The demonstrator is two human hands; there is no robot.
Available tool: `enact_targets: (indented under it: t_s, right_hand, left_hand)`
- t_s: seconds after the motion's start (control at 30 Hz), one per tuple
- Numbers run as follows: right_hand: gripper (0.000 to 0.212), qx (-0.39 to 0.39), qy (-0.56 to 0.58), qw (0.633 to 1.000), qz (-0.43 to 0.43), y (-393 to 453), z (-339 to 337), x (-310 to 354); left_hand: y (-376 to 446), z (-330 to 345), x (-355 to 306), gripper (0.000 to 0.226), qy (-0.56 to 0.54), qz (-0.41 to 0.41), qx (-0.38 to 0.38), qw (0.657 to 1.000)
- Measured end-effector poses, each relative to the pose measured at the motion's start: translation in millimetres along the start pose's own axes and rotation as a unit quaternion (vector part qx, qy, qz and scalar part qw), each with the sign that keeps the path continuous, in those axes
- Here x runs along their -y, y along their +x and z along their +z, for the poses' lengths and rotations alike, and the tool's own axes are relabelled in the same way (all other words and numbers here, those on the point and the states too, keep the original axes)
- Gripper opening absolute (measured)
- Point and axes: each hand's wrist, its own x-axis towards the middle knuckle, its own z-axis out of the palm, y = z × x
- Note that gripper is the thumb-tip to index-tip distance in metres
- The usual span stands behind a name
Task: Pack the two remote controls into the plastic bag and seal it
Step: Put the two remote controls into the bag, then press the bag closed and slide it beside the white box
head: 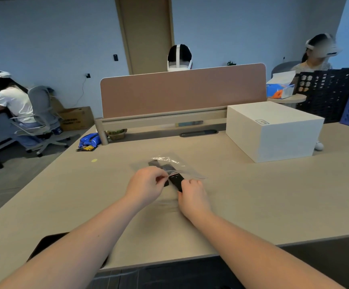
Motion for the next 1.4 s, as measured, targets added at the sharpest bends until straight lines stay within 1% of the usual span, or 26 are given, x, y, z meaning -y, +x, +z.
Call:
enact_targets:
  t_s: [0.1,0.23,0.33,0.47,0.57,0.63,0.73,0.77,0.87,0.93,0.97,1.0,1.07,1.1,1.17,1.2,1.27,1.33,1.37,1.4]
  right_hand:
    - [0.020,0.014,-0.008,1.000,0.005,4,7,-1]
    - [0.020,0.012,-0.011,1.000,-0.008,10,12,-2]
    - [0.027,0.022,-0.019,1.000,-0.008,12,13,-2]
    - [0.039,0.066,-0.044,0.997,0.003,19,13,-1]
    - [0.041,0.092,-0.057,0.994,0.005,24,12,-1]
    - [0.039,0.090,-0.065,0.994,0.001,23,12,-1]
    - [0.027,0.026,-0.033,0.999,-0.033,22,11,-9]
    - [0.024,0.000,-0.011,0.999,-0.047,20,8,-14]
    - [0.020,-0.082,0.031,0.994,-0.072,15,-7,-33]
    - [0.018,-0.150,0.044,0.985,-0.072,12,-19,-49]
    - [0.020,-0.163,0.046,0.984,-0.063,12,-25,-56]
    - [0.028,-0.153,0.044,0.986,-0.051,13,-29,-63]
    - [0.051,-0.085,0.041,0.995,-0.037,15,-32,-74]
    - [0.060,-0.046,0.040,0.997,-0.037,16,-33,-78]
    - [0.067,0.020,0.037,0.998,-0.057,16,-32,-83]
    - [0.066,0.045,0.031,0.996,-0.075,16,-32,-85]
    - [0.062,0.068,0.010,0.992,-0.107,14,-32,-85]
    - [0.051,0.060,-0.011,0.990,-0.126,13,-32,-84]
    - [0.044,0.052,-0.024,0.989,-0.134,13,-32,-84]
    - [0.038,0.051,-0.036,0.989,-0.134,14,-30,-86]
  left_hand:
    - [-1,2,2,0.014,-0.003,0.002,-0.003,1.000]
    - [-2,4,2,0.014,-0.006,-0.002,0.008,1.000]
    - [-2,5,4,0.013,0.001,0.005,0.010,1.000]
    - [-4,5,7,0.015,0.013,0.015,0.015,1.000]
    - [-6,7,10,0.013,0.014,0.026,0.010,1.000]
    - [-6,8,12,0.013,0.012,0.030,0.009,0.999]
    - [-7,8,14,0.016,0.003,0.037,0.004,0.999]
    - [-9,8,16,0.023,-0.003,0.043,0.003,0.999]
    - [-17,8,22,0.056,-0.004,0.057,0.018,0.998]
    - [-24,8,29,0.069,0.019,0.057,0.043,0.997]
    - [-27,9,33,0.073,0.034,0.062,0.055,0.996]
    - [-29,9,37,0.073,0.047,0.067,0.065,0.995]
    - [-32,9,44,0.075,0.064,0.074,0.084,0.992]
    - [-32,8,45,0.081,0.066,0.078,0.097,0.990]
    - [-32,6,46,0.090,0.083,0.080,0.132,0.985]
    - [-32,5,47,0.088,0.100,0.084,0.144,0.981]
    - [-32,5,49,0.073,0.135,0.100,0.148,0.975]
    - [-34,6,49,0.046,0.159,0.132,0.107,0.973]
    - [-34,6,48,0.038,0.167,0.156,0.070,0.971]
    - [-35,7,48,0.035,0.176,0.176,0.044,0.968]
